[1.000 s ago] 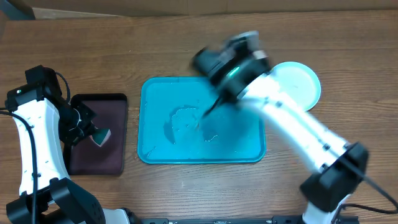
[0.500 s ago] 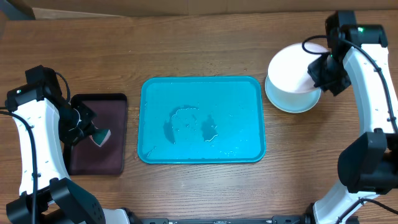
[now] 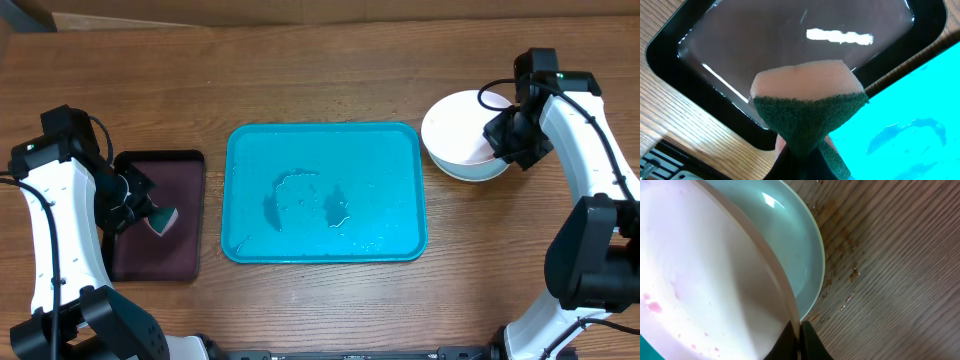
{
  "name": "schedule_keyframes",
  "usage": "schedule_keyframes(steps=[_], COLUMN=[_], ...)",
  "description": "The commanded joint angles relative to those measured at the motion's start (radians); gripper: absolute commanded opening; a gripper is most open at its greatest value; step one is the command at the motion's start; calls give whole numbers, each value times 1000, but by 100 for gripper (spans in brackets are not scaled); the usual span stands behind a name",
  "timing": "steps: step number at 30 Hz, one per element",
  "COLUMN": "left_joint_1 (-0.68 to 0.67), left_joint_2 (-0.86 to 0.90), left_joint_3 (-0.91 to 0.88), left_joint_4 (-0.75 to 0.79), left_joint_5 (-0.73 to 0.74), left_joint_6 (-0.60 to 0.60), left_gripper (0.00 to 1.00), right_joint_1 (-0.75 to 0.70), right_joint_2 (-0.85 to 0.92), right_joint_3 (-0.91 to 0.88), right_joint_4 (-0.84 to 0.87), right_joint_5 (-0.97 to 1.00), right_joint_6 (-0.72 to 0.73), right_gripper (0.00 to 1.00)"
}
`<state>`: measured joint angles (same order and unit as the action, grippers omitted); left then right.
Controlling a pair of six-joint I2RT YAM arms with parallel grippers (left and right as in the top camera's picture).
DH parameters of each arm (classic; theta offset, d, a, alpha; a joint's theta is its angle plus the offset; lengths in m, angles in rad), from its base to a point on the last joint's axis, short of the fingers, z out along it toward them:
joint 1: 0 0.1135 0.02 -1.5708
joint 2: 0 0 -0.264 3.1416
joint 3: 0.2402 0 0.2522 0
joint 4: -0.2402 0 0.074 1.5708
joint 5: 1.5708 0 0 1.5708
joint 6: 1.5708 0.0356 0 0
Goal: Clean dirty plates on tray and stack at the side
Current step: 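Lower the white plate onto the light-blue plate stack and release, then lower the sponge onto the black tray and open the left gripper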
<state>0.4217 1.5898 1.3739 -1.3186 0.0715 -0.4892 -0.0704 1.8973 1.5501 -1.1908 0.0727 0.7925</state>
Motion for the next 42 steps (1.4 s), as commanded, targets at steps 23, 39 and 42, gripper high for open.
schedule_keyframes(steps=[23, 39, 42], left_joint_1=[3, 3, 3], left_joint_2=[5, 5, 5], left_joint_3=[-6, -6, -6], left_joint_4=[14, 14, 15], left_joint_5=[0, 0, 0], left_joint_6=[22, 22, 22], left_gripper=[4, 4, 4], right_joint_1=[-4, 5, 21], right_joint_2=[-16, -83, -159], right_joint_3=[-60, -54, -48], right_joint_4=[86, 81, 62], right_joint_5=[113, -131, -132], right_joint_6=[50, -116, -121], right_gripper=[14, 100, 100])
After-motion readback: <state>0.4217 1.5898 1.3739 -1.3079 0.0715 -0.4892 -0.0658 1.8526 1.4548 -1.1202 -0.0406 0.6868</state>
